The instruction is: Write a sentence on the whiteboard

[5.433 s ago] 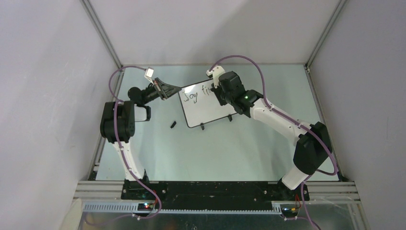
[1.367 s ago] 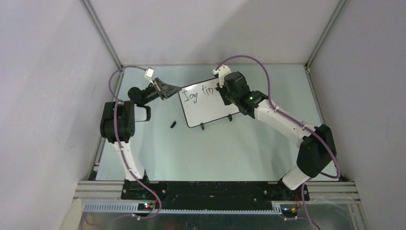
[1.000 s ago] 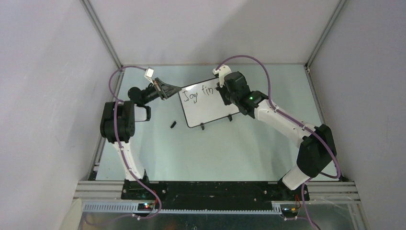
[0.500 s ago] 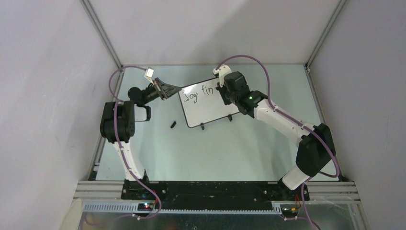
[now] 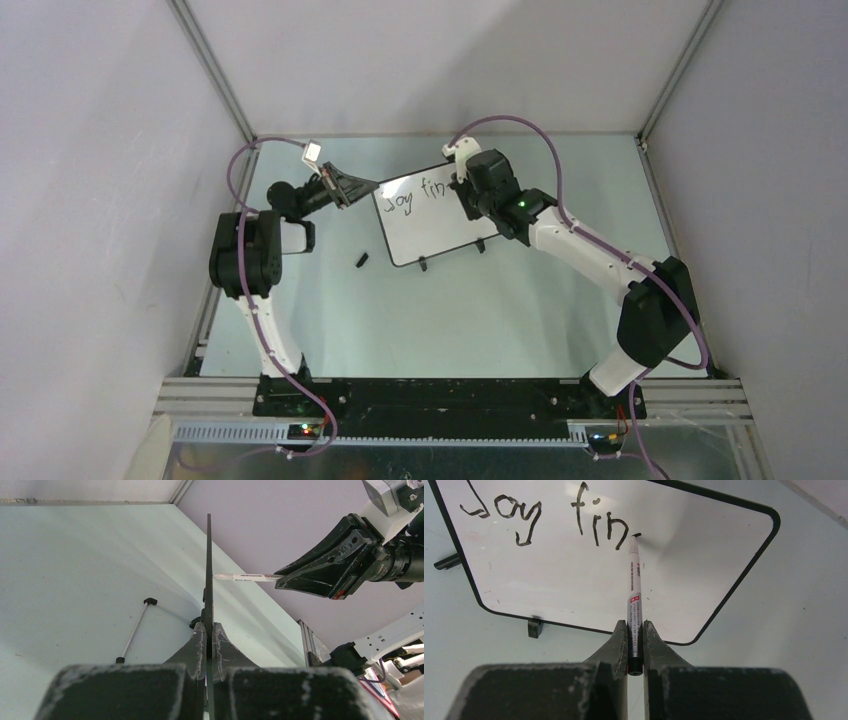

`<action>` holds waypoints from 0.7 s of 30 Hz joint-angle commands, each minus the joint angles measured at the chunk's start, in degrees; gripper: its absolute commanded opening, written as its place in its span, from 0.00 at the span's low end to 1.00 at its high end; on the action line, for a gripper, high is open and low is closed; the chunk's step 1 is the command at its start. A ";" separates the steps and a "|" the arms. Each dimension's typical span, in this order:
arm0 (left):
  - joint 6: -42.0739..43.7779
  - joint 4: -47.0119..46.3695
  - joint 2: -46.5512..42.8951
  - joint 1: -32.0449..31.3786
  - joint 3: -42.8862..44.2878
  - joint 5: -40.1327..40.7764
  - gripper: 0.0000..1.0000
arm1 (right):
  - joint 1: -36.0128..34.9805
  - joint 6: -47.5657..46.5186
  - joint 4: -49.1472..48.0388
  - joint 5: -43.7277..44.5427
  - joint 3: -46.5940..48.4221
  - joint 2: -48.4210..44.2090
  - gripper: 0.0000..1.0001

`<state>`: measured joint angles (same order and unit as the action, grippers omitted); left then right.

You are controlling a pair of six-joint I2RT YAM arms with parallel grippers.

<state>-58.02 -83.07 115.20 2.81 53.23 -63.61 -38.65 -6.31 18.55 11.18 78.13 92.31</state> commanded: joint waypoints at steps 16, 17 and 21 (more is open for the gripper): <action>0.71 -4.38 -1.30 -0.19 0.31 -1.42 0.00 | 0.48 0.70 2.36 1.86 2.07 0.34 0.00; 0.67 -4.41 -1.29 -0.22 0.34 -1.38 0.00 | 0.58 0.75 1.87 1.68 2.05 0.35 0.00; 0.70 -4.38 -1.30 -0.25 0.30 -1.38 0.00 | 0.74 0.71 -0.02 1.31 2.19 0.55 0.00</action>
<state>-58.02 -83.07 115.20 2.81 53.23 -63.61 -38.48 -6.02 21.47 11.35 78.15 92.33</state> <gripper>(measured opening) 0.019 0.090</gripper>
